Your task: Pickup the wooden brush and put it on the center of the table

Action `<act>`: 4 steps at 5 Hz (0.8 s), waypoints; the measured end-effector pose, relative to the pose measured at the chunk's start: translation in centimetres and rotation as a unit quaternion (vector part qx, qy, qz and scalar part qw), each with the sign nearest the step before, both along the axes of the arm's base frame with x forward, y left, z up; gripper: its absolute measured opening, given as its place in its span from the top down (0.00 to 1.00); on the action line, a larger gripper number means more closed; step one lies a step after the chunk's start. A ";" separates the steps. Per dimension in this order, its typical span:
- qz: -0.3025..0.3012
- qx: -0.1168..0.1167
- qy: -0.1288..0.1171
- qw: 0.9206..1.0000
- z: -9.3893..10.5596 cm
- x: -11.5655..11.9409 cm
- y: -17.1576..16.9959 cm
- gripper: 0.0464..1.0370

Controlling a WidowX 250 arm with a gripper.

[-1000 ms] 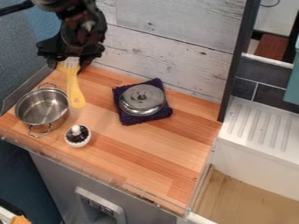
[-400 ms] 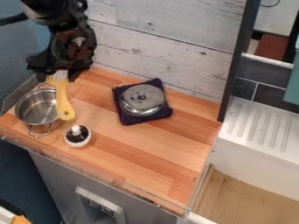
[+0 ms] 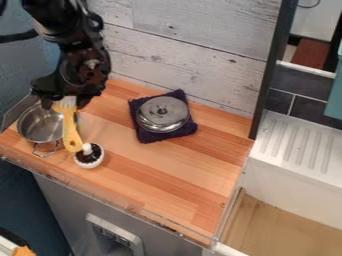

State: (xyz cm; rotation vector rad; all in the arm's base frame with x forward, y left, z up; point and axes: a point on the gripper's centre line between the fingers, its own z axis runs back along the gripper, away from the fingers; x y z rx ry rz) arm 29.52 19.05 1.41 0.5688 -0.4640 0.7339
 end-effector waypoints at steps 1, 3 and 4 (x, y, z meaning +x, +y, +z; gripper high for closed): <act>-0.002 0.010 0.003 1.000 -0.1 -0.2 -0.5 0.26; -0.026 -0.008 -0.002 1.000 -0.7 1.0 -3.9 0.26; -0.051 -0.029 -0.007 0.998 -1.1 1.9 -6.4 0.26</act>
